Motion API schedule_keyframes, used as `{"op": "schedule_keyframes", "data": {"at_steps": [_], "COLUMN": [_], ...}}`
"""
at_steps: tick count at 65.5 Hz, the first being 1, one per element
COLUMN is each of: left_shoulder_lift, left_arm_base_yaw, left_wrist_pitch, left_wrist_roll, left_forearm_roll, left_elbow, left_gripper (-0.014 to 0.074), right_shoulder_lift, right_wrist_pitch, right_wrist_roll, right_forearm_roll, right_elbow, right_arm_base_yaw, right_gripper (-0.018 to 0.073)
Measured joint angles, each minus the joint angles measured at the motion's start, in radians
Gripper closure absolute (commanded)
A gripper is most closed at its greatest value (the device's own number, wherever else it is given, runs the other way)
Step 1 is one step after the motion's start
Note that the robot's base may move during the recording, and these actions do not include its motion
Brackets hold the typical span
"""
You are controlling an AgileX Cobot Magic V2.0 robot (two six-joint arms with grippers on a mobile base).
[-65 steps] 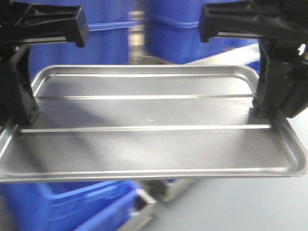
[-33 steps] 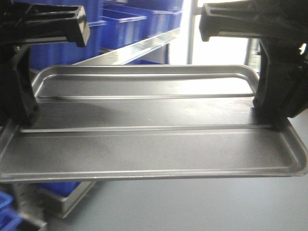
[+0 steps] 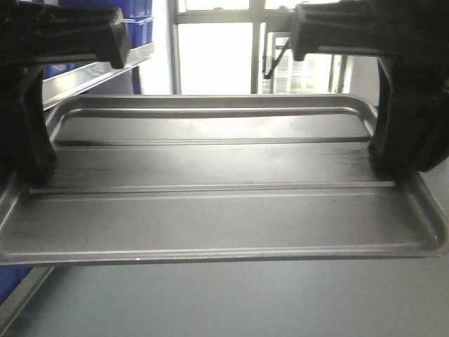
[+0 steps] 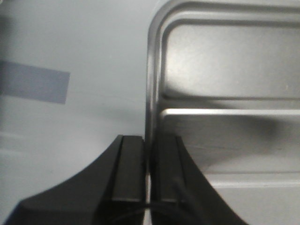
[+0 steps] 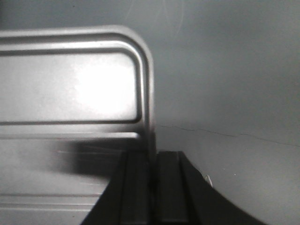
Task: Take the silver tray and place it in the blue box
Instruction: 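Hold the tray level in both grippers while the base drives away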
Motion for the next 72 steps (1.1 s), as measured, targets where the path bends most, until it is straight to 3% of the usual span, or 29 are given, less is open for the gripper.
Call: {"op": "schedule_keyframes", "data": {"at_steps": [72], "left_shoulder_lift": [0.0], "left_arm_base_yaw": [0.0], "left_wrist_pitch": [0.0], "left_wrist_roll": [0.0], "left_forearm_roll": [0.0], "left_elbow": [0.0], "left_gripper": [0.0602], "right_shoulder_lift": [-0.002], "right_wrist_pitch": [0.0], "right_wrist_roll": [0.0], "right_forearm_roll": [0.0], "right_elbow": [0.0], "right_arm_base_yaw": [0.0], "right_gripper": [0.0504]}}
